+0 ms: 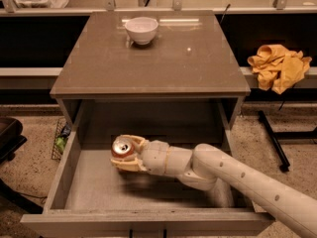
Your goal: Place coke can into top drawer
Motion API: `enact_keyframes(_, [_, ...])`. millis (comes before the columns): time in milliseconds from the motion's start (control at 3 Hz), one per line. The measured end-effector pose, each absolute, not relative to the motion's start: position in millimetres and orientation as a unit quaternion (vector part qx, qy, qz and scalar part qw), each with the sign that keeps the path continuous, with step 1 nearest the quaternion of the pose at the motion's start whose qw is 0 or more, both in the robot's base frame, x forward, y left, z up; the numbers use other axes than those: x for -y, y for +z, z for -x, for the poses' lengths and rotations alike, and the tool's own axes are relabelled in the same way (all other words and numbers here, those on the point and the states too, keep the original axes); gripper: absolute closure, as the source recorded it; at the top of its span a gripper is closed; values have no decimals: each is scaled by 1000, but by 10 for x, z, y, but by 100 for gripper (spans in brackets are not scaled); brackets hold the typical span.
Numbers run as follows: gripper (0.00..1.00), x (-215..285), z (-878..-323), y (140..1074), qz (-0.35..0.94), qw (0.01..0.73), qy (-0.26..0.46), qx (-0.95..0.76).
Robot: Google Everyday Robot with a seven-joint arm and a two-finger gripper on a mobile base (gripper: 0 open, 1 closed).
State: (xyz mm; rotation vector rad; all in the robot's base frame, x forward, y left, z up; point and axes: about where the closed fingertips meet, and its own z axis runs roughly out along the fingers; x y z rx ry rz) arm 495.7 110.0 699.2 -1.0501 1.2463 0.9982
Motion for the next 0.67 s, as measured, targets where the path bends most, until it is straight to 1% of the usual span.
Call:
enact_keyframes(333, [82, -1112, -4950, 7004, 450, 577, 427, -531])
enact_keyframes(667, [59, -1125, -4944, 7009, 450, 577, 428, -530])
